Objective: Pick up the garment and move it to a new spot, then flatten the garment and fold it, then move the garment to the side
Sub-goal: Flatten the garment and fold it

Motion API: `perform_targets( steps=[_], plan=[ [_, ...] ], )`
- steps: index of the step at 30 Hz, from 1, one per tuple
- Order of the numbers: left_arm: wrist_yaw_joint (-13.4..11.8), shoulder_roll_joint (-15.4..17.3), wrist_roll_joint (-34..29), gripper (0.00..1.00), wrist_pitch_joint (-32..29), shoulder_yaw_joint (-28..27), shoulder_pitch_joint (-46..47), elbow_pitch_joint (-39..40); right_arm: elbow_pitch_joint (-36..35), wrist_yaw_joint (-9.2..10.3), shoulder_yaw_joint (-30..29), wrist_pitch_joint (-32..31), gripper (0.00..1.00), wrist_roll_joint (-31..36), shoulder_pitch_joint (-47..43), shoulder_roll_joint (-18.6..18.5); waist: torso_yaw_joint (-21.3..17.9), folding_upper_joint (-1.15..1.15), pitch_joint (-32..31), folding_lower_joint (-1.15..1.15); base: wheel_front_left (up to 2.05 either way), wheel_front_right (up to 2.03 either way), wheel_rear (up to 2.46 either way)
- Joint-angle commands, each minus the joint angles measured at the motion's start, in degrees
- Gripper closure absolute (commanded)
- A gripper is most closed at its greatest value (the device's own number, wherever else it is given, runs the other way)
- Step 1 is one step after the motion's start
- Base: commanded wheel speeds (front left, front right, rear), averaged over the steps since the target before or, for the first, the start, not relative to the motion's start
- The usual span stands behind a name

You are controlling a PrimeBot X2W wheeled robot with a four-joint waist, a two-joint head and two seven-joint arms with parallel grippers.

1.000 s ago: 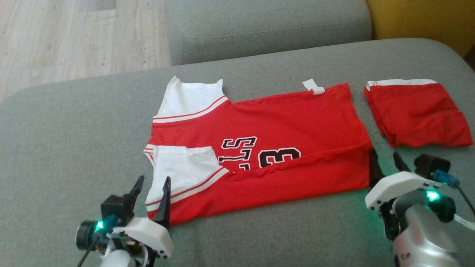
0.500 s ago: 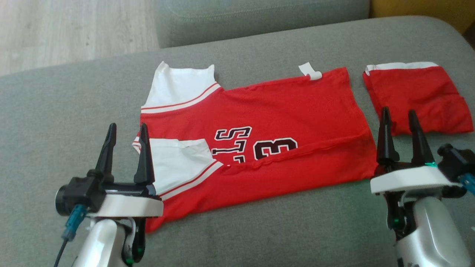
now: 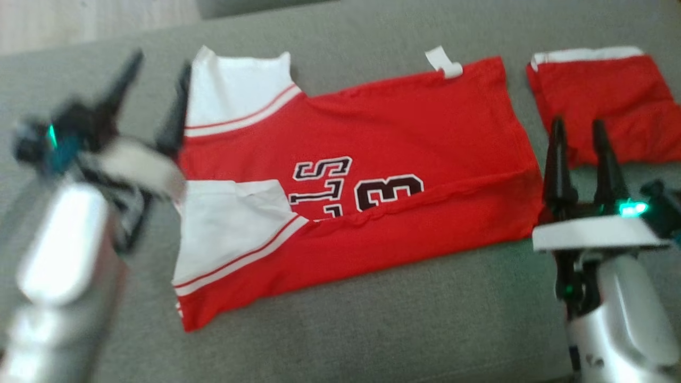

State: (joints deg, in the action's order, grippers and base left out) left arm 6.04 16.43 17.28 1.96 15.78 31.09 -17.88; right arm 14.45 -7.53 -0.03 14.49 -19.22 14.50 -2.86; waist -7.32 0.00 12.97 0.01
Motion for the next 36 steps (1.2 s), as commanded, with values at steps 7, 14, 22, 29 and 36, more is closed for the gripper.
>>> perform_targets(
  steps=[7, 14, 22, 29, 36],
  plan=[
    [1.42, 13.35, 7.1, 0.0, -19.46, 11.19, 19.56, -9.99, -4.62, 0.04, 2.84, 0.51, 0.0, -3.44, 6.03, -0.02, -5.44, 0.0, 8.04, -0.01, 0.0, 0.0, 0.0],
    [1.44, 19.39, 13.83, 0.0, -23.18, 18.24, 27.11, -18.25, -6.29, 0.04, 4.8, 0.51, 0.0, -5.32, 6.69, -0.02, -8.94, 0.0, 11.69, -0.01, 0.0, 0.0, 0.0],
    [1.44, 21.36, 18.61, 0.0, -22.35, 22.52, 31.75, -24.01, -7.42, 0.04, 5.0, 0.51, 0.0, -6.38, 6.7, -0.02, -11.33, 0.0, 14.05, -0.01, 0.0, 0.0, 0.0],
    [1.44, 21.46, 22.37, 0.0, -21.45, 26.85, 34.18, -27.17, -7.56, 0.04, 5.06, 0.51, 0.0, -6.85, 6.64, -0.02, -12.16, 0.0, 14.93, -0.01, 0.0, 0.0, 0.0],
    [1.45, 20.93, 26.15, 1.0, -23.29, 31.26, 35.24, -28.48, -7.44, 0.04, 4.69, 0.51, 0.0, -6.7, 6.76, -0.02, -11.77, 0.0, 15.23, -0.01, 0.0, 0.0, 0.0]
  ],
)
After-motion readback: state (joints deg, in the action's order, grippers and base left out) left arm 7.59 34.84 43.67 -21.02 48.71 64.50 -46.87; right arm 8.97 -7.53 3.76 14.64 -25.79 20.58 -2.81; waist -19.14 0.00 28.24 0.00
